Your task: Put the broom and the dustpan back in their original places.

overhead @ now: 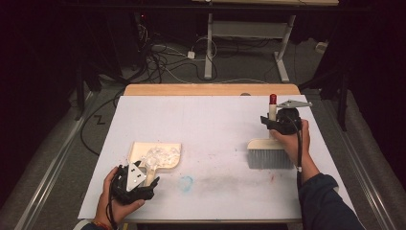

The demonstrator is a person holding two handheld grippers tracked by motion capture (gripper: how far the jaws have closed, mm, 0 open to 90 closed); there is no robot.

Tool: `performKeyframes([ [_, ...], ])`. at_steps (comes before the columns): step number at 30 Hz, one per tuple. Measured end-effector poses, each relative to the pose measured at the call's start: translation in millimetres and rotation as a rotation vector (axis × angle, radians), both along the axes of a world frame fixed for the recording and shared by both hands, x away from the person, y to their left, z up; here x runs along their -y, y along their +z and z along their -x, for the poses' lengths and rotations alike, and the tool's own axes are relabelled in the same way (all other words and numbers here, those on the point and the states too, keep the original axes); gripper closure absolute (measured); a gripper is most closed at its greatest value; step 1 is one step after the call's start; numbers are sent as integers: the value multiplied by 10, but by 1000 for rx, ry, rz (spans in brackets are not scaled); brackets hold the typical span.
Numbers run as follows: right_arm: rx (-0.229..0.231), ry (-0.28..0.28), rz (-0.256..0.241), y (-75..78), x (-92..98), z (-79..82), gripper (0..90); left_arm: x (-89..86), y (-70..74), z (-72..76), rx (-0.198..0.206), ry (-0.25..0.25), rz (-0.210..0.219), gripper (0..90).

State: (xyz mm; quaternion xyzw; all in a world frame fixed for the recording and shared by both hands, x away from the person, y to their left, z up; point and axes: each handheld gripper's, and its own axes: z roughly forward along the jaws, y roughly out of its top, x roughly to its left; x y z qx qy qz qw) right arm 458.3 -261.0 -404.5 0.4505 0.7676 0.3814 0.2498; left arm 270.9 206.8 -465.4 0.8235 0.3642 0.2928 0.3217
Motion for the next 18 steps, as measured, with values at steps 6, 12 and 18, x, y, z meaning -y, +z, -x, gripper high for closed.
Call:
performKeyframes([
  [6, 0, -50, -13, -44, 29, -61, 551, -16, 6, -14, 13, 4, 24, 189],
  [12, 54, -64, -40, -7, 79, -15, 535, -10, -7, -13, 8, 8, 20, 188],
  [18, 74, -55, -36, 15, 85, 19, 505, 19, -16, 0, 3, -4, 10, 188],
])
